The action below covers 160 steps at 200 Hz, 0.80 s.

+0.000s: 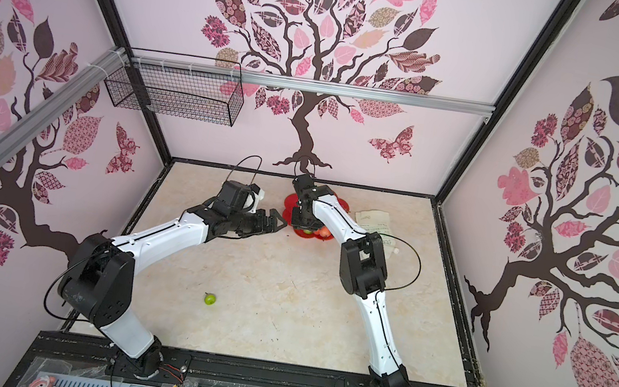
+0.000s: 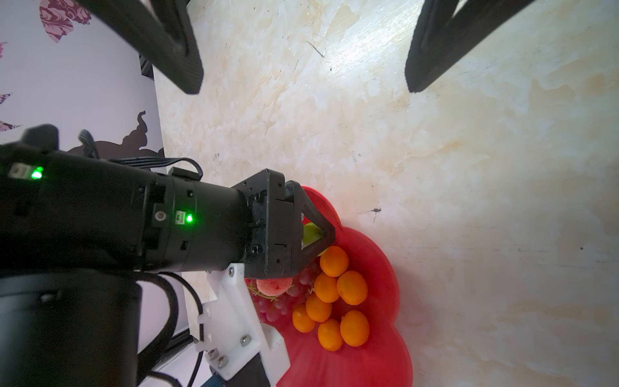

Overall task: Place and organize the fake fruits in the fruit bowl
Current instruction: 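Open the right gripper to drop the pear into the bowl, then move the right gripper to the pear nearest the robot while the left gripper draws nearer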

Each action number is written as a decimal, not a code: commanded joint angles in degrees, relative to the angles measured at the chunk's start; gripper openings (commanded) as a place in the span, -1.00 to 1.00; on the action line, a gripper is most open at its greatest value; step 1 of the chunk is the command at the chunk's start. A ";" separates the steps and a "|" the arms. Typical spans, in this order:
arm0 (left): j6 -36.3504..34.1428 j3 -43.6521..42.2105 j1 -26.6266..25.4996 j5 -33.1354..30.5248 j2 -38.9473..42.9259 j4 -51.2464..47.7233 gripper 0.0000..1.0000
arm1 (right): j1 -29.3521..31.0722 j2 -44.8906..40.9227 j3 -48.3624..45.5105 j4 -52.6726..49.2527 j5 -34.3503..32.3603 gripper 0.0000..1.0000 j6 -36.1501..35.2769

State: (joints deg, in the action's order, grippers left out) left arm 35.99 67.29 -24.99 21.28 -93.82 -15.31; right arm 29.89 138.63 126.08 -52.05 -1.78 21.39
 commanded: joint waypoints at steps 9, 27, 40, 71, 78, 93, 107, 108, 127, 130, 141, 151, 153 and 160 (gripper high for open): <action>-0.39 2.01 0.23 0.87 -0.93 0.61 0.96 | -0.35 2.25 2.21 -1.91 0.64 -0.16 -0.73; -0.22 1.54 0.21 1.13 -0.59 0.60 0.96 | -0.50 1.96 2.19 -1.92 0.57 -0.14 -0.73; -0.28 1.07 0.21 1.04 -0.06 0.49 0.96 | -0.62 1.53 2.18 -1.96 0.55 -0.13 -0.73; -0.61 0.58 0.24 0.70 2.08 -0.95 0.97 | -0.63 -0.34 2.08 -2.06 -0.05 -0.11 -0.91; -0.81 0.43 0.21 0.61 2.89 -1.38 0.96 | -0.69 -1.19 1.91 -1.95 -0.28 -0.11 -0.91; -1.30 -0.16 0.21 -0.27 4.69 -2.63 0.97 | -0.64 -3.35 0.60 -1.14 -0.28 -0.11 -0.91; -2.02 -1.16 0.21 -1.67 6.77 -3.92 0.97 | -0.64 -6.50 -2.87 1.60 1.31 -0.10 -1.15; -2.04 -1.26 0.25 -1.80 6.92 -3.97 0.97 | -0.63 -6.78 -3.26 1.78 1.46 -0.10 -1.12; -2.28 -3.47 0.30 -4.46 10.30 -5.29 0.96 | -0.58 -12.58 -11.23 8.38 3.88 -0.10 -0.03; -2.32 -3.80 0.30 -4.89 10.91 -5.47 0.97 | -0.59 -13.64 -12.46 9.45 4.04 -0.09 0.23; -2.58 -4.98 0.31 -6.02 12.88 -6.62 0.97 | -0.47 -17.26 -16.96 13.09 4.51 -0.09 1.14; -2.67 -6.11 0.34 -7.16 14.89 -7.55 0.97 | -0.45 -20.08 -20.63 15.91 4.78 -0.09 1.93; -2.67 -6.22 0.35 -7.44 15.33 -7.74 0.97 | -0.51 -20.66 -21.28 16.32 4.99 -0.09 2.09; -2.76 -6.95 0.38 -8.31 16.73 -8.68 0.96 | -0.41 -22.11 -23.16 17.76 5.44 -0.09 2.40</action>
State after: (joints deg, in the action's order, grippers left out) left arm 34.50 63.79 -24.99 16.95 -80.62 -20.16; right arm 29.47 126.26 107.79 -42.44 1.43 21.82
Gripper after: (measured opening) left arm 0.983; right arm 0.454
